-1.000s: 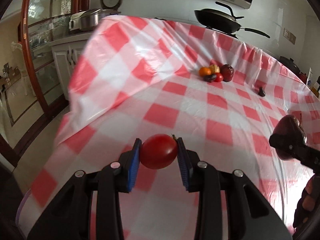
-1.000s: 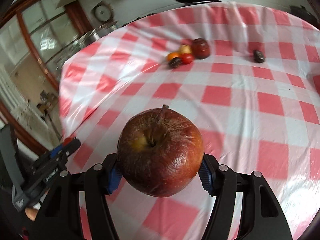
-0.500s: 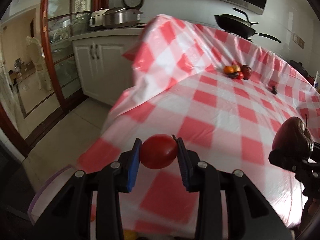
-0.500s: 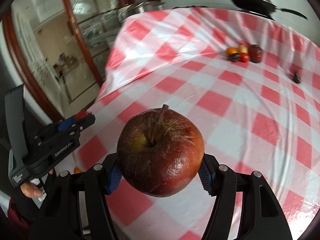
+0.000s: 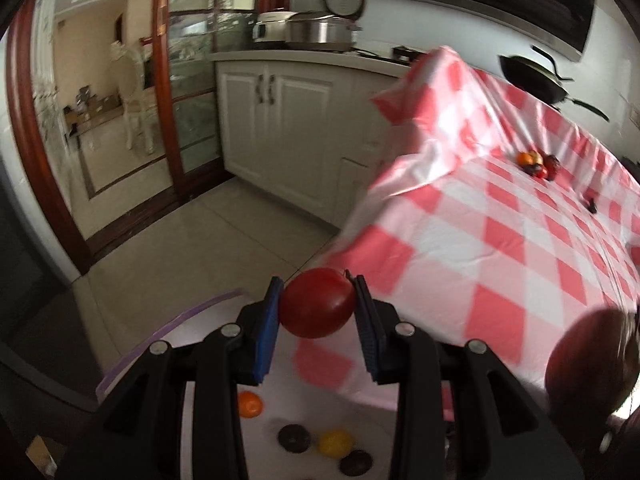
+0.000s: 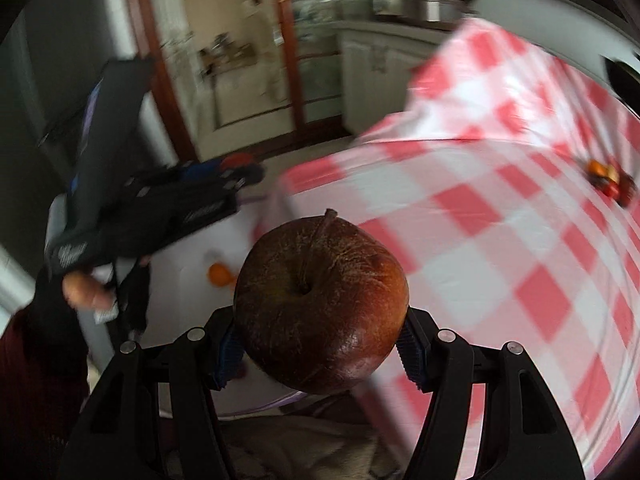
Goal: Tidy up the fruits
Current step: 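Carry the apple and tomato in both grippers over the white box, then open the right gripper to drop the apple while the left drops the tomato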
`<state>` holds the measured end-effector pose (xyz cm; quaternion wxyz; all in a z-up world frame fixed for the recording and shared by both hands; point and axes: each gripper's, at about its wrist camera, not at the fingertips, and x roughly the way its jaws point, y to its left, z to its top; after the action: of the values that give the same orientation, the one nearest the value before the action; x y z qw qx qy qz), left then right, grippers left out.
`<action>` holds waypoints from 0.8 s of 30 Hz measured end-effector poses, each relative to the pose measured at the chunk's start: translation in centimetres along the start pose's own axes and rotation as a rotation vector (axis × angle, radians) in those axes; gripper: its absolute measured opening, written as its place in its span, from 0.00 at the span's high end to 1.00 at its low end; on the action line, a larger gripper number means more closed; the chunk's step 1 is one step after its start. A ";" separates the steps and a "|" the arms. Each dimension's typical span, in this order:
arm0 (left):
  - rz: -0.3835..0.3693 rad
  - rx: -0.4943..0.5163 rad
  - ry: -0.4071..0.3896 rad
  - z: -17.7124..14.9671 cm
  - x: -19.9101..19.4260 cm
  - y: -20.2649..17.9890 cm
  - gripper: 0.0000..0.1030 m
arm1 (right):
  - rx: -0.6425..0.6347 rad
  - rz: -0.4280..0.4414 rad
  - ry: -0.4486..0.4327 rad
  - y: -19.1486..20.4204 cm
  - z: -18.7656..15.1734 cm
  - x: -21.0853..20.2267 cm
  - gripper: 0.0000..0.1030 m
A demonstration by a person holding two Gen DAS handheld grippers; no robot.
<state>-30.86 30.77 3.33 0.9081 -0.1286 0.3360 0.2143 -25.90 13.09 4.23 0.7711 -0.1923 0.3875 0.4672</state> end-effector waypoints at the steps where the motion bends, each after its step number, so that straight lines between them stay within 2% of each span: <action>1: 0.007 -0.012 0.003 -0.2 0.0 0.7 0.65 | -0.018 0.015 0.009 0.7 0.0 0.4 0.39; 4: 0.034 -0.053 0.028 -1.1 0.7 3.2 0.65 | -0.100 0.049 0.045 3.4 -0.3 1.8 0.39; 7: 0.054 -0.082 0.088 -2.2 2.3 5.5 0.65 | -0.166 0.084 0.100 5.5 -0.7 4.0 0.39; 11: 0.080 -0.081 0.227 -4.4 6.3 7.6 0.65 | -0.269 0.102 0.224 8.2 -1.9 9.0 0.39; 13: 0.086 -0.071 0.283 -5.2 8.2 8.0 0.65 | -0.295 0.104 0.287 9.0 -2.6 11.5 0.39; 18: 0.109 -0.019 0.364 -6.5 12.0 8.2 0.65 | -0.403 0.109 0.420 11.8 -5.2 16.3 0.39; 21: 0.157 0.034 0.391 -7.3 13.7 8.4 0.65 | -0.447 0.108 0.460 12.6 -6.1 17.4 0.39; 24: 0.150 0.048 0.425 -8.0 15.0 8.7 0.65 | -0.490 0.108 0.479 13.4 -6.4 18.3 0.39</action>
<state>-29.19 39.93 -13.34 0.8013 -0.1236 0.5333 0.2413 -35.44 25.86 -13.14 0.5633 -0.4550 0.4437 0.5281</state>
